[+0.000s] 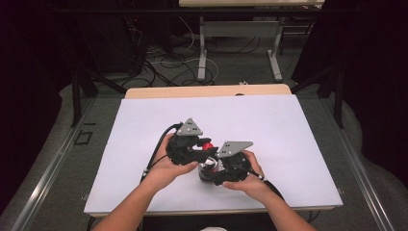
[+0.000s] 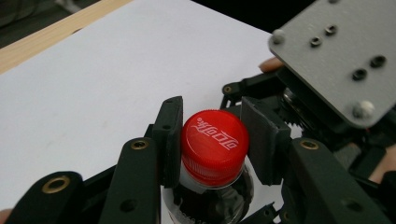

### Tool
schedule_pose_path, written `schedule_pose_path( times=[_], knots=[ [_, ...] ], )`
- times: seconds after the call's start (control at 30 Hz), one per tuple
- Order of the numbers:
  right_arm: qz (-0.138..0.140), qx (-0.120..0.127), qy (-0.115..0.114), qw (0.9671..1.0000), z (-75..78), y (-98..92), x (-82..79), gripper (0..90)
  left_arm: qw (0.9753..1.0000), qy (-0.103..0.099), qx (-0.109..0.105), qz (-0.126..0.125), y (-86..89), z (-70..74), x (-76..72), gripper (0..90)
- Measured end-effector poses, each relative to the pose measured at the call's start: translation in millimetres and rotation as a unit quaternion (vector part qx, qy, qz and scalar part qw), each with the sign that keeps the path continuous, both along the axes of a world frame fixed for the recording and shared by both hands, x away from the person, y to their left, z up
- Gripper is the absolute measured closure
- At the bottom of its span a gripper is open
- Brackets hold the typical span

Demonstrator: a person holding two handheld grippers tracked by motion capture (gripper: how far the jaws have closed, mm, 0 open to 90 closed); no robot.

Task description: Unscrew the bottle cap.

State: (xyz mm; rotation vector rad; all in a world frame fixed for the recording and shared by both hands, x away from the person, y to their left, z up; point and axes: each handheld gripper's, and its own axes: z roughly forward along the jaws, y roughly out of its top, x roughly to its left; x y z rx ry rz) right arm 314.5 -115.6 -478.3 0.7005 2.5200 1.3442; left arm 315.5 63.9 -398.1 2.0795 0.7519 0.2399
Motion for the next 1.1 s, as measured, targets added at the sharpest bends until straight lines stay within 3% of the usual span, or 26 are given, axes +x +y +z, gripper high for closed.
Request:
schedule_pose_path(
  times=[0.1,0.37,0.47,0.57,0.7,0.77,0.87,0.9,0.97,1.1],
  knots=[
    [-0.006,0.006,-0.006,0.9999,-0.5,0.3,0.3,30.5,0.9996,-0.002,-0.006,0.027,-2.5,-1.2,-4.2,60.6],
    [0.005,0.013,-0.005,0.9999,2.3,-3.0,0.0,30.5,0.9995,0.007,-0.005,-0.030,8.3,12.6,-0.8,50.1],
    [0.012,0.012,-0.001,0.9999,3.9,-3.3,-0.2,30.5,0.9977,0.006,0.009,-0.066,12.2,15.6,4.0,51.2],
    [0.011,0.015,-0.012,0.9998,3.7,-2.3,-0.7,30.5,0.9966,0.006,0.015,-0.081,13.4,15.5,8.2,52.9],
    [0.018,0.012,-0.009,0.9997,3.8,-0.8,-1.8,30.5,0.9961,-0.004,0.008,-0.088,8.7,11.6,9.5,55.5],
    [0.017,0.008,-0.007,0.9998,4.0,0.0,-3.0,30.5,0.9955,0.003,0.008,-0.094,7.1,11.3,10.2,58.6],
    [0.014,0.011,-0.008,0.9998,2.8,0.5,-2.7,30.5,0.9966,-0.004,0.011,-0.081,3.6,9.9,8.7,61.0],
    [0.014,0.010,-0.007,0.9998,2.5,0.2,-2.5,30.5,0.9969,0.003,0.016,-0.077,3.4,10.8,8.3,61.1],
    [0.012,0.008,-0.005,0.9999,2.1,0.3,-2.2,30.5,0.9987,0.002,0.011,-0.050,1.3,9.9,6.5,61.2],
    [0.006,0.006,-0.007,0.9999,1.8,0.0,-1.4,30.5,0.9998,0.002,0.013,-0.016,-2.2,10.0,1.8,61.1]
  ],
)
